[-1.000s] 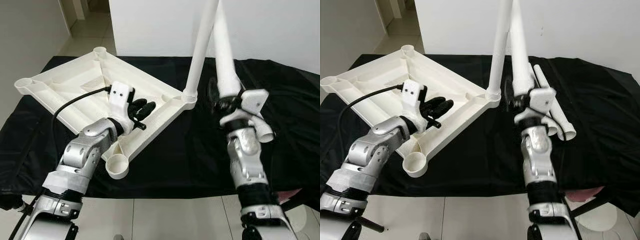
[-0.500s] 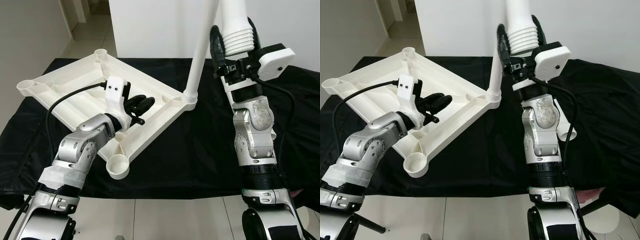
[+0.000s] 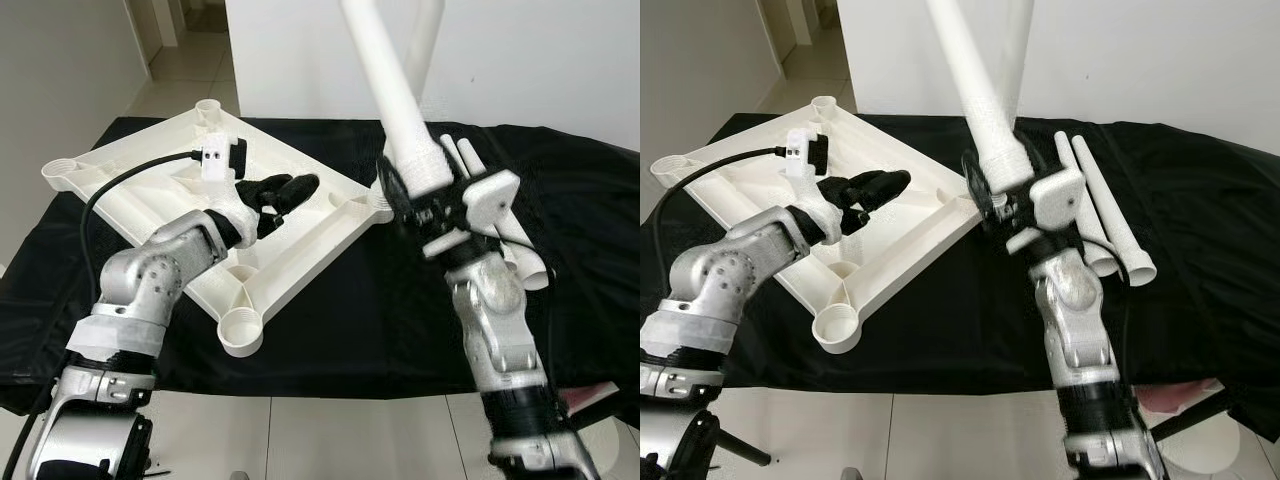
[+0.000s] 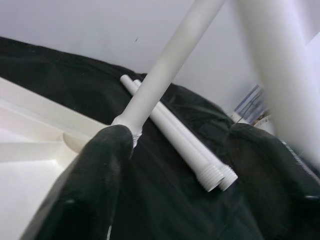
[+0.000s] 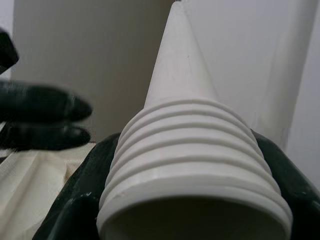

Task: Building children table

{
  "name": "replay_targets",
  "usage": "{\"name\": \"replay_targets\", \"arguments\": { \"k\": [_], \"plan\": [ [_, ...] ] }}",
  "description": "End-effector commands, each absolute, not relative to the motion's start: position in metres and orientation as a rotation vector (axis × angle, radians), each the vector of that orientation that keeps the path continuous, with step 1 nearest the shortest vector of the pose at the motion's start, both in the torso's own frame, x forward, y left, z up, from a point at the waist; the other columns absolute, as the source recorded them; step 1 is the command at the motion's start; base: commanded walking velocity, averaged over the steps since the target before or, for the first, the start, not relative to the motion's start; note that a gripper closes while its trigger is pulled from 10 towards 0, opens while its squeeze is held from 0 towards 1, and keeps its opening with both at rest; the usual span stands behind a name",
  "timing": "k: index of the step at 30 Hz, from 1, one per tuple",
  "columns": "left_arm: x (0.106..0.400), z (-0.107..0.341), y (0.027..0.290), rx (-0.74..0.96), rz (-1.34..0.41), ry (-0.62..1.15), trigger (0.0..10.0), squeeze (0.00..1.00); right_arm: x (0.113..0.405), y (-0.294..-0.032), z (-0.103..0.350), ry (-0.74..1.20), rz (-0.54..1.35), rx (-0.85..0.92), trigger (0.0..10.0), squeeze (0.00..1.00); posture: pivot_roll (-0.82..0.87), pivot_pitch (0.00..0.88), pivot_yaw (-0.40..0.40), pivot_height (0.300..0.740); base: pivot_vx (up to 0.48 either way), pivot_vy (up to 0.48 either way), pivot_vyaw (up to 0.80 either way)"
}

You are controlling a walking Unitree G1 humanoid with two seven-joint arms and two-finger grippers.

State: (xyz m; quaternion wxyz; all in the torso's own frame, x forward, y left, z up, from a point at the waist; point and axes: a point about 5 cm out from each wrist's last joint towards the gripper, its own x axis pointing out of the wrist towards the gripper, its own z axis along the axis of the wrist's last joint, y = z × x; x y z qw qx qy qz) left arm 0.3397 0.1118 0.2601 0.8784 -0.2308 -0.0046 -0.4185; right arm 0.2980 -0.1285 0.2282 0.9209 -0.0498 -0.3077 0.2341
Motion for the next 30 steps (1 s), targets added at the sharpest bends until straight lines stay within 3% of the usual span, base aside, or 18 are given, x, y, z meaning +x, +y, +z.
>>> {"name": "replay_targets", "arguments": {
  "k": [1,4,5,19,29,30],
  "plan": [
    [0.324,0.274,0.104,-0.512,-1.256,-0.106,10.0,1.0,0.294,-0.124,0.229,-0.642,0.502,-0.109,10.0,0.0,0.03,0.021,0.017,0.74,0.0,0.0,0.0],
    [0.325,0.275,0.101,-0.558,-1.267,-0.081,10.0,1.0,0.29,-0.121,0.22,-0.606,0.523,-0.111,10.0,0.0,0.03,0.019,0.02,0.74,0.0,0.0,0.0],
    [0.326,0.275,0.098,-0.562,-1.267,-0.07,10.0,0.04,0.288,-0.12,0.216,-0.592,0.529,-0.115,10.0,0.0,0.02,0.015,0.019,0.74,0.0,0.0,0.0],
    [0.331,0.271,0.083,-0.623,-1.267,0.05,10.0,0.0,0.281,-0.112,0.202,-0.539,0.584,-0.155,10.0,0.0,0.0,0.002,0.037,0.74,0.0,0.0,0.0],
    [0.359,0.28,0.086,-0.772,-1.099,0.119,10.0,0.0,0.273,-0.107,0.187,-0.499,0.612,-0.177,10.0,0.0,0.0,0.021,0.044,0.74,0.0,0.0,0.0],
    [0.373,0.285,0.093,-0.799,-1.003,0.129,10.0,0.0,0.267,-0.109,0.178,-0.477,0.608,-0.188,10.0,0.0,0.0,0.026,0.049,0.74,0.0,0.0,0.0]
  ]
}}
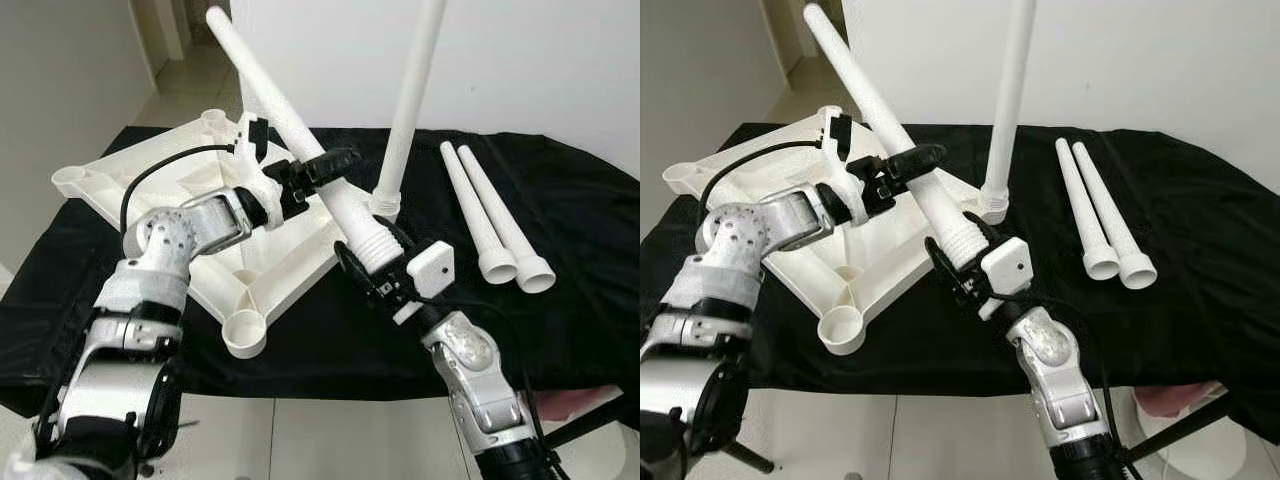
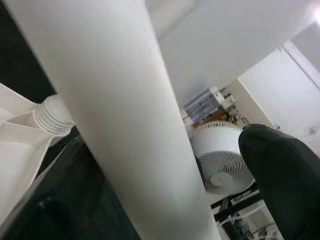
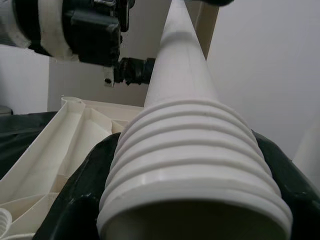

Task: Building children table

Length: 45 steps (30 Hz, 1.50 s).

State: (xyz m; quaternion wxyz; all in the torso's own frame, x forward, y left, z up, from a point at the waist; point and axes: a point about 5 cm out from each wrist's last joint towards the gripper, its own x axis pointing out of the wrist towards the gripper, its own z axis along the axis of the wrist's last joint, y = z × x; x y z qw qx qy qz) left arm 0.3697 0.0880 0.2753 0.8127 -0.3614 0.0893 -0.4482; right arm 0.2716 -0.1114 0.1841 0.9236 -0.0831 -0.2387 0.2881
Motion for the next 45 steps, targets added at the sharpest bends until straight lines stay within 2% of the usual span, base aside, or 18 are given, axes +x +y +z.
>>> {"name": "replay_targets", "arguments": {
  "k": [1,2,3,5,6,19,20,22,23,35,36,39,40,45],
  "plan": [
    [0.373,0.285,0.093,-0.799,-1.003,0.129,10.0,0.0,0.267,-0.109,0.178,-0.477,0.608,-0.188,10.0,0.0,0.0,0.026,0.049,0.74,0.0,0.0,0.0],
    [0.373,0.285,0.093,-0.799,-1.003,0.129,10.0,0.0,0.267,-0.109,0.178,-0.477,0.608,-0.188,10.0,0.0,0.0,0.026,0.049,0.74,0.0,0.0,0.0],
    [0.384,0.283,0.099,-0.799,-0.895,0.152,10.0,0.0,0.263,-0.11,0.168,-0.445,0.607,-0.191,10.0,0.0,-0.01,0.03,0.053,0.74,0.0,0.0,0.0],
    [0.384,0.283,0.099,-0.799,-0.895,0.152,10.0,0.0,0.263,-0.11,0.168,-0.445,0.607,-0.191,10.0,0.0,-0.01,0.03,0.053,0.74,0.0,0.0,0.0],
    [0.392,0.282,0.105,-0.813,-0.82,0.165,10.0,0.0,0.259,-0.109,0.16,-0.427,0.607,-0.196,10.0,0.0,-0.01,0.032,0.057,0.74,0.0,0.0,0.0],
    [0.399,0.279,0.11,-0.773,-0.768,0.191,10.0,0.0,0.258,-0.107,0.157,-0.414,0.603,-0.196,10.0,0.0,-0.02,0.038,0.065,0.74,0.0,0.0,0.0],
    [0.4,0.279,0.111,-0.772,-0.764,0.192,1.9,0.0,0.258,-0.108,0.157,-0.415,0.601,-0.2,10.0,0.0,-0.02,0.038,0.065,0.74,0.0,0.0,0.0],
    [0.4,0.279,0.111,-0.772,-0.764,0.192,1.9,0.0,0.258,-0.108,0.157,-0.415,0.601,-0.2,10.0,0.0,-0.02,0.038,0.065,0.74,0.0,0.0,0.0],
    [0.401,0.28,0.111,-0.776,-0.761,0.191,0.0,0.0,0.258,-0.109,0.158,-0.417,0.599,-0.204,10.0,0.0,-0.02,0.038,0.065,0.74,0.0,0.0,0.0],
    [0.4,0.29,0.109,-0.79,-0.826,0.158,0.0,0.0,0.261,-0.11,0.16,-0.423,0.588,-0.19,10.0,0.0,-0.01,0.042,0.055,0.74,0.0,0.0,0.0],
    [0.4,0.291,0.108,-0.782,-0.834,0.155,0.8,0.0,0.262,-0.111,0.16,-0.418,0.58,-0.168,10.0,0.01,-0.01,0.042,0.055,0.74,0.0,0.0,0.0],
    [0.4,0.292,0.108,-0.777,-0.837,0.154,0.8,0.0,0.263,-0.111,0.159,-0.415,0.575,-0.153,10.0,0.01,-0.01,0.042,0.055,0.74,0.0,0.0,0.0],
    [0.4,0.294,0.108,-0.775,-0.835,0.146,10.0,0.0,0.263,-0.113,0.16,-0.411,0.564,-0.113,10.0,1.0,-0.01,0.041,0.052,0.74,0.0,0.0,0.0],
    [0.4,0.297,0.108,-0.748,-0.828,0.131,10.0,0.0,0.265,-0.118,0.163,-0.41,0.514,-0.06,10.0,1.0,-0.01,0.042,0.048,0.74,0.0,0.0,0.0]
  ]
}}
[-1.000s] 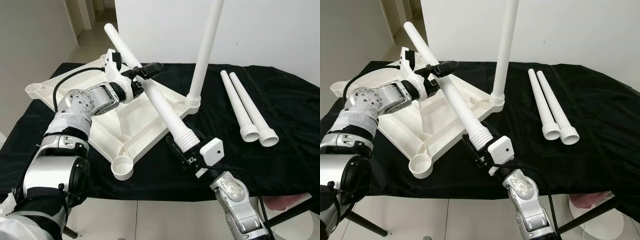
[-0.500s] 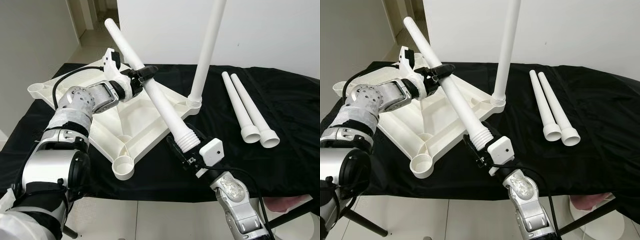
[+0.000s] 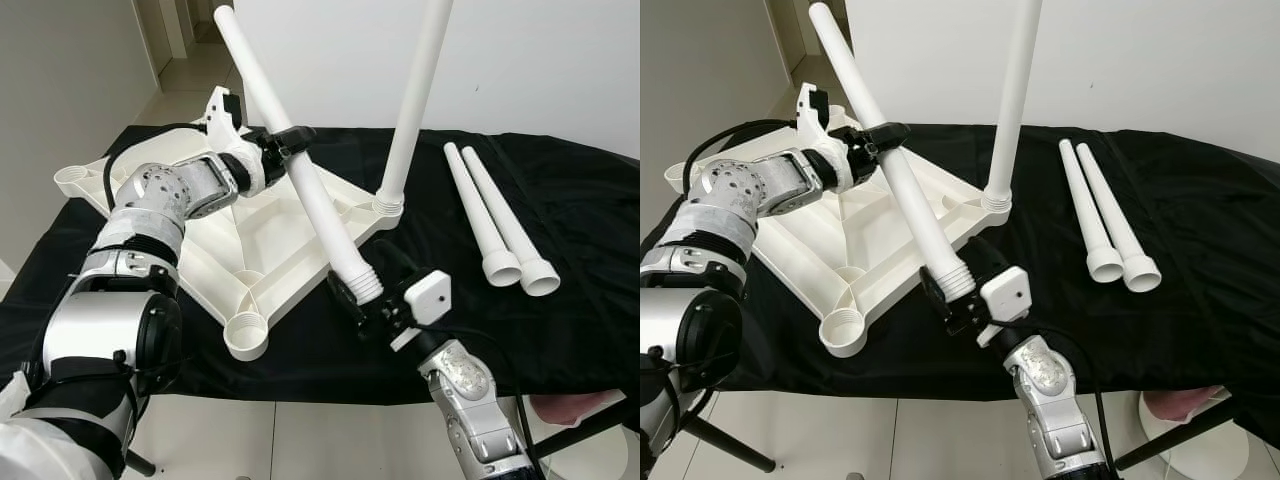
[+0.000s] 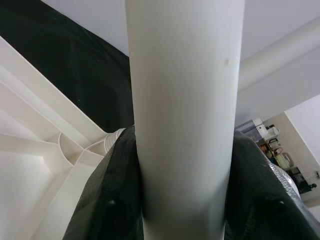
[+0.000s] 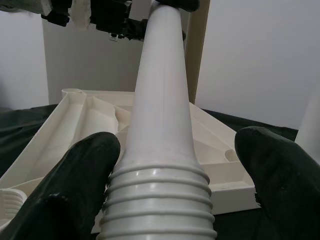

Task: Building children table

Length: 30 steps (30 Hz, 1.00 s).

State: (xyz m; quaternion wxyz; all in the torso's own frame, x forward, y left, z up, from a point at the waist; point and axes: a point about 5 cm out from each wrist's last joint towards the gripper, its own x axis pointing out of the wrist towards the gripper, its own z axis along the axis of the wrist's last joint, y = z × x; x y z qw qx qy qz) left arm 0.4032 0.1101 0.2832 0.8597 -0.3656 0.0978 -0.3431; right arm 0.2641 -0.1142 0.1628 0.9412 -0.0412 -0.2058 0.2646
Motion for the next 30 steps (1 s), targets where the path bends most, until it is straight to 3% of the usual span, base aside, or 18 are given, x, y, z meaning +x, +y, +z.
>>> {"name": "replay_targets", "arguments": {
  "k": [1,10,11,14,26,30],
  "plan": [
    [0.4,0.297,0.108,-0.748,-0.828,0.131,10.0,0.0,0.265,-0.118,0.163,-0.41,0.514,-0.06,10.0,1.0,-0.01,0.042,0.048,0.74,0.0,0.0,0.0],
    [0.398,0.309,0.104,-0.632,-0.812,0.02,10.0,0.0,0.273,-0.127,0.166,-0.339,0.468,0.021,10.0,1.0,-0.01,0.043,0.038,0.74,0.0,0.0,0.0],
    [0.395,0.314,0.102,-0.581,-0.805,-0.035,10.0,0.0,0.285,-0.13,0.161,-0.251,0.423,-0.108,10.0,0.0,0.0,0.039,0.037,0.74,0.0,0.0,0.0],
    [0.392,0.317,0.1,-0.558,-0.797,-0.071,10.0,0.0,0.293,-0.132,0.159,-0.195,0.398,-0.202,10.0,0.0,0.0,0.038,0.034,0.74,0.0,0.0,0.0],
    [0.373,0.324,0.082,-0.362,-0.753,-0.245,10.0,0.0,0.305,-0.123,0.179,-0.159,0.42,-0.214,10.0,0.0,0.01,0.032,0.02,0.74,0.0,0.0,0.0],
    [0.356,0.317,0.054,-0.266,-0.792,-0.289,10.0,0.0,0.312,-0.109,0.187,-0.178,0.456,-0.265,10.0,0.0,0.02,0.02,0.009,0.74,0.0,0.0,0.0]
  ]
}}
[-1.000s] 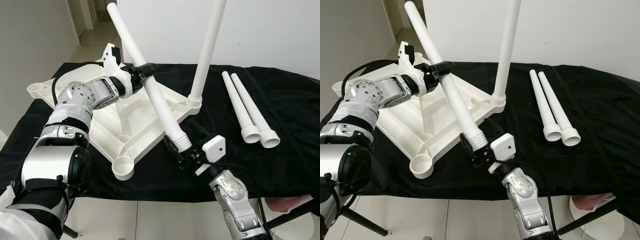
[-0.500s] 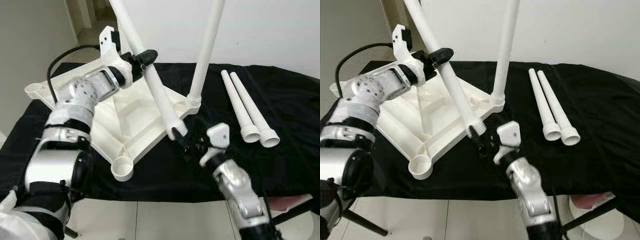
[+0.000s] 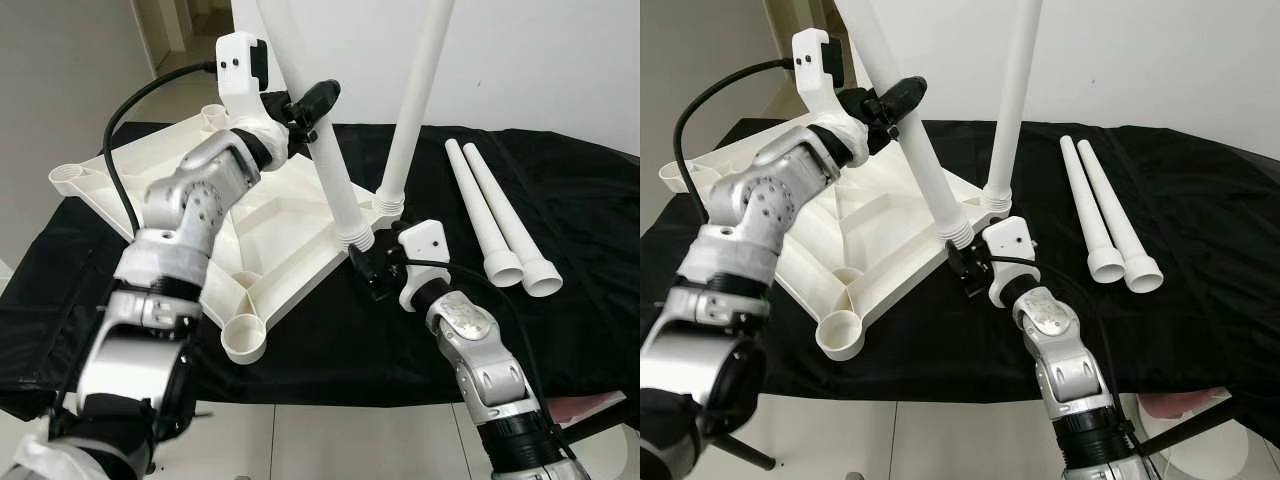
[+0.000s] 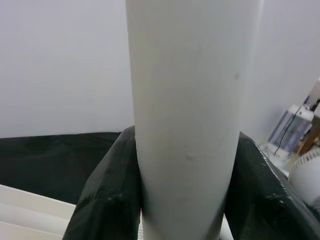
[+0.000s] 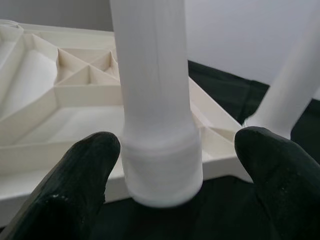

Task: Building children table

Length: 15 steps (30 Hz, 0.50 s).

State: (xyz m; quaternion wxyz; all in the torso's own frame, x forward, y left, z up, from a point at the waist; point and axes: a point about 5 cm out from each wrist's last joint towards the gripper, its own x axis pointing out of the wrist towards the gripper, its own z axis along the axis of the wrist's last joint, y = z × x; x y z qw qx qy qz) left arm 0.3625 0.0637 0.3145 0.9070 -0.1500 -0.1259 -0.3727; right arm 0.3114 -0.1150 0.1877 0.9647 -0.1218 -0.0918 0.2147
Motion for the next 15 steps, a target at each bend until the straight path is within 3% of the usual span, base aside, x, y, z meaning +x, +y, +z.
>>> {"name": "replay_targets", "arguments": {
  "k": [1,15],
  "plan": [
    [0.353,0.316,0.05,-0.25,-0.802,-0.296,10.0,0.0,0.313,-0.107,0.188,-0.178,0.46,-0.267,10.0,0.0,0.02,0.02,0.009,0.74,0.0,0.0,0.0],
    [0.337,0.311,0.023,-0.166,-0.843,-0.341,10.0,0.0,0.332,-0.099,0.208,-0.21,0.398,-0.323,10.0,0.0,0.02,0.0,0.002,0.74,0.0,0.0,0.0]
  ]
}}
